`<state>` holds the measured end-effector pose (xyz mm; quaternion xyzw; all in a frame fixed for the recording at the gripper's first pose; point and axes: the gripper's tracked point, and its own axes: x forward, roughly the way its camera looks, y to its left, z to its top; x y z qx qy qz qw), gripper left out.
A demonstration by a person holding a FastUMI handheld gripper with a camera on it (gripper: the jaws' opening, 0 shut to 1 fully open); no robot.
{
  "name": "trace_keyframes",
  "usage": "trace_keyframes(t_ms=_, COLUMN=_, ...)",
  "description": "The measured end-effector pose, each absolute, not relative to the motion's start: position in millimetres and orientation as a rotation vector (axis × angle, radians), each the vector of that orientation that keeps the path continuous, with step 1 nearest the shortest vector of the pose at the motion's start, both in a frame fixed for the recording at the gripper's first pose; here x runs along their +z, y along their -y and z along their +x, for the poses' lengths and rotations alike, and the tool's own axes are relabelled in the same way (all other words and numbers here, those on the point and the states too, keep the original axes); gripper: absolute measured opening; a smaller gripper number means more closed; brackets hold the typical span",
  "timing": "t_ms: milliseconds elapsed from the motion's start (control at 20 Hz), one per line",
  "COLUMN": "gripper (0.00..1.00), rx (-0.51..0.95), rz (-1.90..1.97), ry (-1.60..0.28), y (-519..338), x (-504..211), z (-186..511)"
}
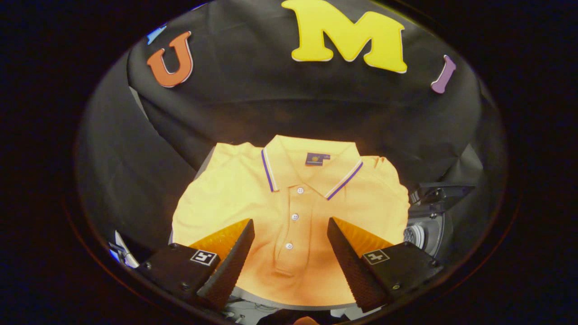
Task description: Put the clothes into the washing machine and then close the washing machine lid.
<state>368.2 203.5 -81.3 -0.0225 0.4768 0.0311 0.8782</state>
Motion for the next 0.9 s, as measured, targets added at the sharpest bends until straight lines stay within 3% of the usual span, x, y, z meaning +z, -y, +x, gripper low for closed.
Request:
trace_keyframes(t_ms=300, gripper=1.0, rx=-0.002, rz=-0.053, ry=-1.179, y=-199, x=-111, z=367)
trace_keyframes(t_ms=600, gripper=1.0, rx=-0.026, rz=-0.144, ry=-1.233, y=-202, x=-113, z=370)
trace_keyframes(t_ms=900, gripper=0.87, rx=-0.01, rz=-0.159, ry=-1.28, y=-202, x=-112, z=370)
